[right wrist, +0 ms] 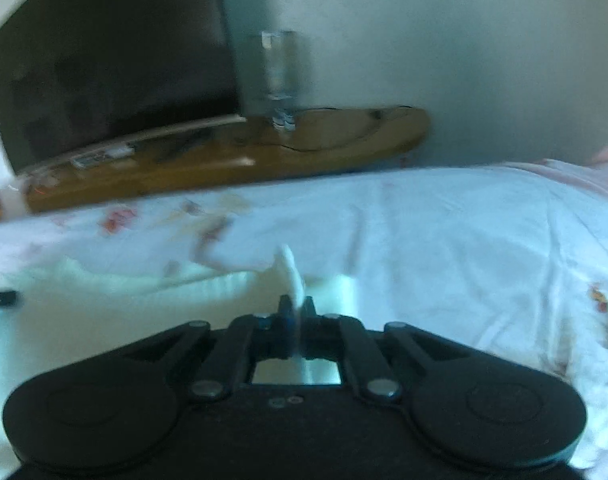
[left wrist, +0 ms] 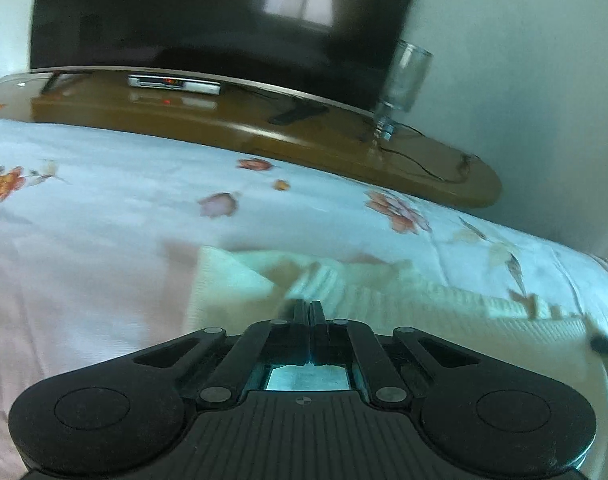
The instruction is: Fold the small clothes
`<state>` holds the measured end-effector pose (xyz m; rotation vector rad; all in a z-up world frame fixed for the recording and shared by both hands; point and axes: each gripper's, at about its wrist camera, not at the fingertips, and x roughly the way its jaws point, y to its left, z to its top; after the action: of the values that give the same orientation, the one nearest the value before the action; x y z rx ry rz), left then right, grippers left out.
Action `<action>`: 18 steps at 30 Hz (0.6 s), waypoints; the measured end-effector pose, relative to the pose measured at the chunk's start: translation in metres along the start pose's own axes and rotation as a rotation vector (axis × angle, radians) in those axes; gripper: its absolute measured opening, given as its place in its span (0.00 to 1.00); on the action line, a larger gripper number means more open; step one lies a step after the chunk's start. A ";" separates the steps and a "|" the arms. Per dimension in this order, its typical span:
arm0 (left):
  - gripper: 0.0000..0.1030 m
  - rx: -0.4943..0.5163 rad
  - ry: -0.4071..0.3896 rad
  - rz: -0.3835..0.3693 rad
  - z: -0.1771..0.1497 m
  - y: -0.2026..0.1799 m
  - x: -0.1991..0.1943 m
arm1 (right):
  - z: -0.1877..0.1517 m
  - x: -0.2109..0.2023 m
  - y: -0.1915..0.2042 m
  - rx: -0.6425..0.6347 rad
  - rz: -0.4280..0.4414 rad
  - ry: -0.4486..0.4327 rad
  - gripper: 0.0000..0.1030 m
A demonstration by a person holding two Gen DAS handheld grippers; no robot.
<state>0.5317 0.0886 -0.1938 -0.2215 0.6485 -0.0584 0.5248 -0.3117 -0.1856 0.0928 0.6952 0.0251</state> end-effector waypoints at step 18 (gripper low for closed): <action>0.04 0.121 0.083 -0.144 -0.039 -0.055 -0.050 | -0.028 -0.049 0.092 -0.164 0.214 0.003 0.23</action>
<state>0.4691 0.0336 -0.1820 -0.1489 0.7080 -0.2455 0.4698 -0.2208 -0.1670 0.0095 0.6816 0.2870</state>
